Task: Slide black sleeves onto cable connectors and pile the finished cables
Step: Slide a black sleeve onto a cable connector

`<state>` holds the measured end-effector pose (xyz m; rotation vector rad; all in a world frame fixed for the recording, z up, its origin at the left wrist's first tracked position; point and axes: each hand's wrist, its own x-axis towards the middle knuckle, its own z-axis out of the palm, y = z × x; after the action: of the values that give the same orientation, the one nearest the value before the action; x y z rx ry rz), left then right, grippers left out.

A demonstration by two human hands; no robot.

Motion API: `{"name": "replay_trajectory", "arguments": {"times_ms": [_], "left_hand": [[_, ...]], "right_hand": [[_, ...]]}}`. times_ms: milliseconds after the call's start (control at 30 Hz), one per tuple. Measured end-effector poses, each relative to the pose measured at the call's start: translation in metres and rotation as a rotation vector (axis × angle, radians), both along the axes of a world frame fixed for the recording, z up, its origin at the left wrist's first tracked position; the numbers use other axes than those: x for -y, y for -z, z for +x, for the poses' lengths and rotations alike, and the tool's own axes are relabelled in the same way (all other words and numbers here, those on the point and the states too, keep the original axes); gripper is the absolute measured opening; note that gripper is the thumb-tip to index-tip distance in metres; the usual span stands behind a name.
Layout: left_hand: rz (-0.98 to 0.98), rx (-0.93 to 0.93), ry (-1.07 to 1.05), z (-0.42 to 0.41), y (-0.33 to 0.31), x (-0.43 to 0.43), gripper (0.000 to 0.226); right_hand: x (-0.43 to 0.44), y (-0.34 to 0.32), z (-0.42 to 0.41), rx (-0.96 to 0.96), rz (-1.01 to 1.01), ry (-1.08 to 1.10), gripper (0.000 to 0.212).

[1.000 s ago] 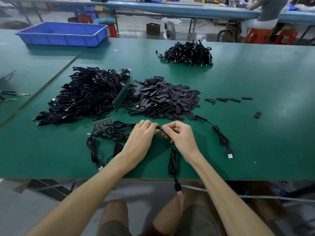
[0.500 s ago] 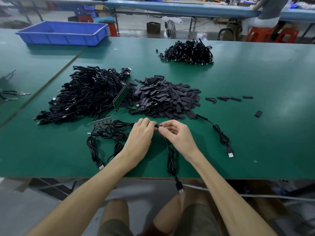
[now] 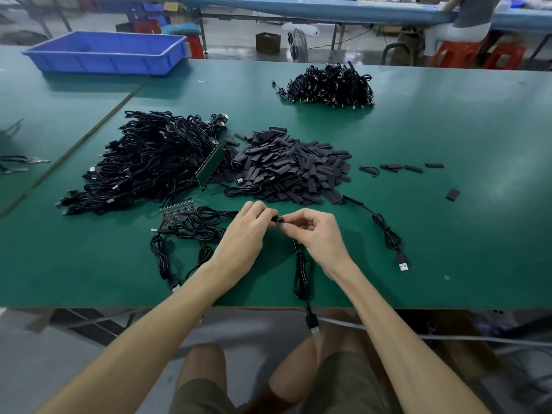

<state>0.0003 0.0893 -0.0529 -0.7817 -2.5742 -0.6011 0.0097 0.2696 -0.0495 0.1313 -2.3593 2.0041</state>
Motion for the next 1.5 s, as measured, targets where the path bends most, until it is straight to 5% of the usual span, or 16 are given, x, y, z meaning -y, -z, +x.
{"name": "replay_trajectory", "arguments": {"times_ms": [633, 1500], "left_hand": [[0.013, 0.036, 0.1, -0.005, 0.003, 0.003, 0.042], [0.012, -0.004, 0.056, 0.002, -0.009, 0.0, 0.022]], "right_hand": [[-0.003, 0.003, -0.002, -0.011, 0.009, 0.007, 0.016], [-0.006, 0.002, -0.005, 0.005, -0.017, 0.063, 0.006]]}}
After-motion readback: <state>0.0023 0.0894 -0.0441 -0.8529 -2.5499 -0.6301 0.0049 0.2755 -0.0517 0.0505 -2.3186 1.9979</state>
